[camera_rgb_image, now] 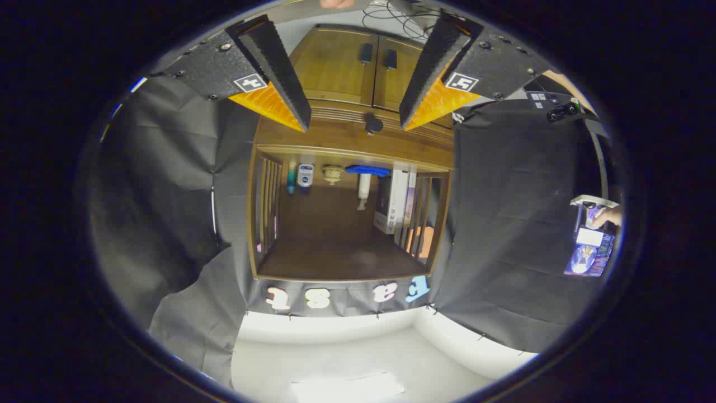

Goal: Pull open the drawer, take out the items inside it, and place them on the countertop above the cabinet.

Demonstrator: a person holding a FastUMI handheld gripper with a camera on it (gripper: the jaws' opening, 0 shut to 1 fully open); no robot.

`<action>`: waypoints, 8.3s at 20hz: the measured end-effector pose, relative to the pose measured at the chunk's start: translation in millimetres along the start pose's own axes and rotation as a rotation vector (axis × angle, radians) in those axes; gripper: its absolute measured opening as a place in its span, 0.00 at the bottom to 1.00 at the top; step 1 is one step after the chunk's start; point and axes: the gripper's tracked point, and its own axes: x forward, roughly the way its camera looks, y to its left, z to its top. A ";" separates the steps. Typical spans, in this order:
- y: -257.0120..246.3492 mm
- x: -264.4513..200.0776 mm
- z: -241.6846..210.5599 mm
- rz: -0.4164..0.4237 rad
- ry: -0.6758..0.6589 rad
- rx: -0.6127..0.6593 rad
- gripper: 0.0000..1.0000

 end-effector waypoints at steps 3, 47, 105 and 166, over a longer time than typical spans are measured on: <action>-1.3 0.2 0.3 -0.019 0.000 0.009 1.00; 38.4 219.4 -67.8 -0.077 0.155 0.036 1.00; 59.5 125.6 -96.5 -0.107 0.304 0.122 0.32; 38.0 225.0 -77.5 0.039 1.036 0.043 0.15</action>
